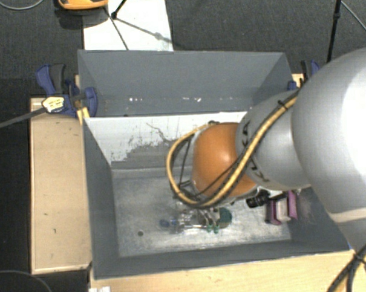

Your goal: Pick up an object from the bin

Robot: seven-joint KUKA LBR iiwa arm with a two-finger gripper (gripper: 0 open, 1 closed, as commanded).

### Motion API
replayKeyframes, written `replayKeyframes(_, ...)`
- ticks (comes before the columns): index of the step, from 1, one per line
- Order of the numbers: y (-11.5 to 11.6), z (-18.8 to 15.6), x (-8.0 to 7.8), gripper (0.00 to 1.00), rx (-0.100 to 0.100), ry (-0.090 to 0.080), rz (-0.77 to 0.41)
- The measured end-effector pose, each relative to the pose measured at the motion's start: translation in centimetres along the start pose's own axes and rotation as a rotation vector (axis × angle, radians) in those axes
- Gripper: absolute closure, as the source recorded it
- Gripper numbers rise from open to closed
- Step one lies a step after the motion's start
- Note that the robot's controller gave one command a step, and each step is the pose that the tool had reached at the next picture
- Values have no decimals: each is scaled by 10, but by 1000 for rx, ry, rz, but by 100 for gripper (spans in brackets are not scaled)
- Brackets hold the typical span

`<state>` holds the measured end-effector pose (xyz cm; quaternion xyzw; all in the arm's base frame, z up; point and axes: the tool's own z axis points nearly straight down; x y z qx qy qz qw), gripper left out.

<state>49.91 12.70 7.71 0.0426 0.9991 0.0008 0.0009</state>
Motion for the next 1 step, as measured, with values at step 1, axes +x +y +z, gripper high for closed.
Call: replayKeyframes(1, 1, -133, -10, 100, -2, -7, -15)
